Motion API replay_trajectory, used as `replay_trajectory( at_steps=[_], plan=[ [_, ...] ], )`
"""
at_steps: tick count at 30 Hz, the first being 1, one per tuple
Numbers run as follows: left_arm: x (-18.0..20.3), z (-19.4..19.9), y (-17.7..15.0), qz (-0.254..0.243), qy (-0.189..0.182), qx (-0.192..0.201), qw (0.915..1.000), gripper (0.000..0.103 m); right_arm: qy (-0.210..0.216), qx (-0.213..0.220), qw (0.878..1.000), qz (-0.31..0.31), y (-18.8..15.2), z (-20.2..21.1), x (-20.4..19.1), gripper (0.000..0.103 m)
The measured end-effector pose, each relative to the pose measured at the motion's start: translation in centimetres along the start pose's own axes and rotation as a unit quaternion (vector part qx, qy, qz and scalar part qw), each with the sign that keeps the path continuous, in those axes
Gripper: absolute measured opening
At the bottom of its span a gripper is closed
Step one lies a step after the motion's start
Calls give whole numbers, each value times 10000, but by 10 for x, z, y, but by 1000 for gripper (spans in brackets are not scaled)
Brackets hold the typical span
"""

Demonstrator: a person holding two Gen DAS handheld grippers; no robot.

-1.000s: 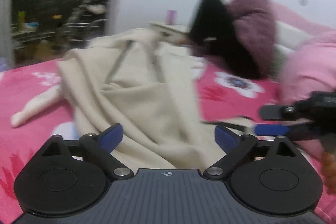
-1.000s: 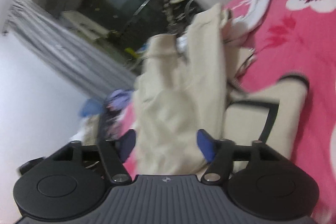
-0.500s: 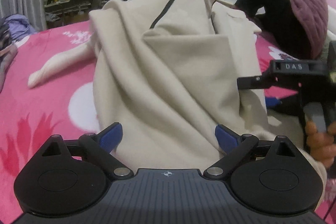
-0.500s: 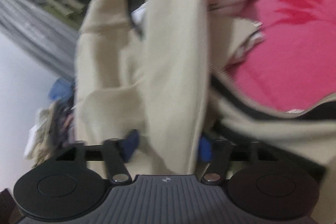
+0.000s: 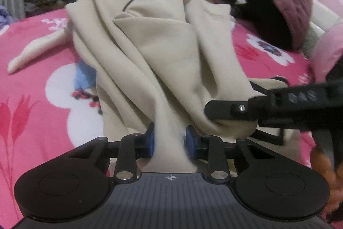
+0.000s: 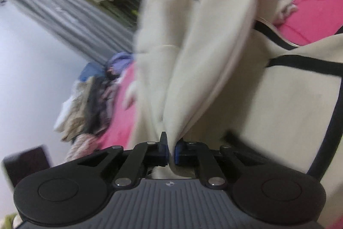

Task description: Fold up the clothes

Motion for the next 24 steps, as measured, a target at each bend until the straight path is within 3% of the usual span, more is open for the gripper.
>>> replay_trajectory(
  at_steps=[6, 10, 14, 20, 24],
  plan=[
    [25, 41, -10, -80, -665, 234, 9975, 27, 676, 222, 9972, -234, -48, 64, -42, 8],
    [48, 70, -24, -223, -1226, 401, 9914, 27, 804, 424, 9955, -265, -83, 112, -58, 8],
    [75, 95, -45, -560, -1795, 285, 9817, 27, 903, 543, 9939, -332, -117, 156, -68, 8],
    [108, 133, -82, -995, -2564, 27, 9614, 29, 818, 373, 9957, -218, -175, 190, -80, 8],
    [90, 148, -117, -1114, -2494, -473, 9608, 34, 94, 12, 10000, 28, -208, 189, -70, 13]
  ],
)
Point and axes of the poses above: each gripper's, at about its wrist camera, not at the fingertips, and z roughly against the way its jaws point, x to its right, y to its top, the point moved 8 cm from there along -z, roughly the way its jaws point, and after that the axes turned 12 degrees about -z, right-handed, at the moved point
